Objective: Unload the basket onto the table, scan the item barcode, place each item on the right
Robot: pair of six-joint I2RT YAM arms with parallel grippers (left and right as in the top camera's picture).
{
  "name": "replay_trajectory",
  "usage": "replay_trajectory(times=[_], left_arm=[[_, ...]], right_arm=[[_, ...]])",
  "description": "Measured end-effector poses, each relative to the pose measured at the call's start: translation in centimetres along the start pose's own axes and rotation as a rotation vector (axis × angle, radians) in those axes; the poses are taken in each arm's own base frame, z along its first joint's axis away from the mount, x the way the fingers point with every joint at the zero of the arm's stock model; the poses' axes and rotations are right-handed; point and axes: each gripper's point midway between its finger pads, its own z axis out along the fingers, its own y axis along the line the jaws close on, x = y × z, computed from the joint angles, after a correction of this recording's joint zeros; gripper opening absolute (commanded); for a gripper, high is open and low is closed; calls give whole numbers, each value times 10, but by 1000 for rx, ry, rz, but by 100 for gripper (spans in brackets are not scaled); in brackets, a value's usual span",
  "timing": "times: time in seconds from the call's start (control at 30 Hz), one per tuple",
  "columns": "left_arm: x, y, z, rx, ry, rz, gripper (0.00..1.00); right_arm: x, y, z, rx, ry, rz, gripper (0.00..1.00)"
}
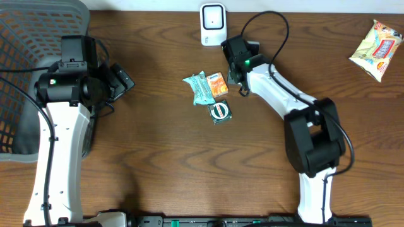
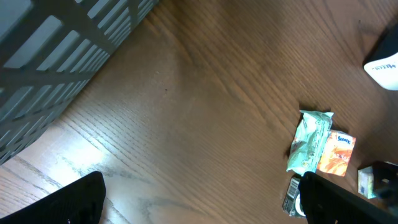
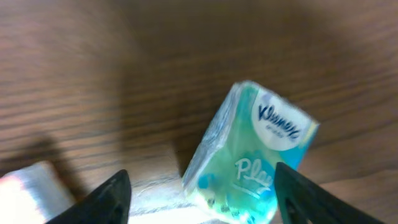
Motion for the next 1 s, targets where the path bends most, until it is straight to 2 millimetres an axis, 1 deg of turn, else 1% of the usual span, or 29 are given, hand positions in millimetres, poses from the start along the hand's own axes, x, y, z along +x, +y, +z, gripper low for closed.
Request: replay_trajectory(times=[0.1,0.17,0.23,0.27,0.3,0.4,0.53,0.63,0.7,0.77,0.87,0.9,0.97,1.0], left_arm=[[0,0,0,0,0,0,98],[0,0,0,0,0,0,98],[0,0,0,0,0,0,97],[0,0,0,0,0,0,98],[0,0,0,0,0,0,98],[0,0,0,0,0,0,98],[0,0,0,0,0,0,98],[0,0,0,0,0,0,98],[0,0,0,0,0,0,98],[0,0,0,0,0,0,98],[0,0,0,0,0,0,98],[0,0,0,0,0,0,98],[0,0,0,0,0,0,98],[0,0,0,0,0,0,98]], right_arm=[[8,-4,14,19,30,24,54],[9,-6,16,26,35,33,50],[9,-8,16,29,35,37,42],[9,-9,16,33,36,33,36],[10,-10,16,36,39,30,25],[13,-14,16,51,52,5,1],[15,-17,13,66,65,-3,1],[20,-18,11,66,95,-12,1],[25,-16,6,34,129,-15,1],[29,-8,-1,-30,164,-24,1],[29,11,-20,-176,199,-56,1],[27,18,-32,-234,201,-71,1],[23,26,-50,-302,197,-83,1],[20,31,-63,-353,195,-88,1]])
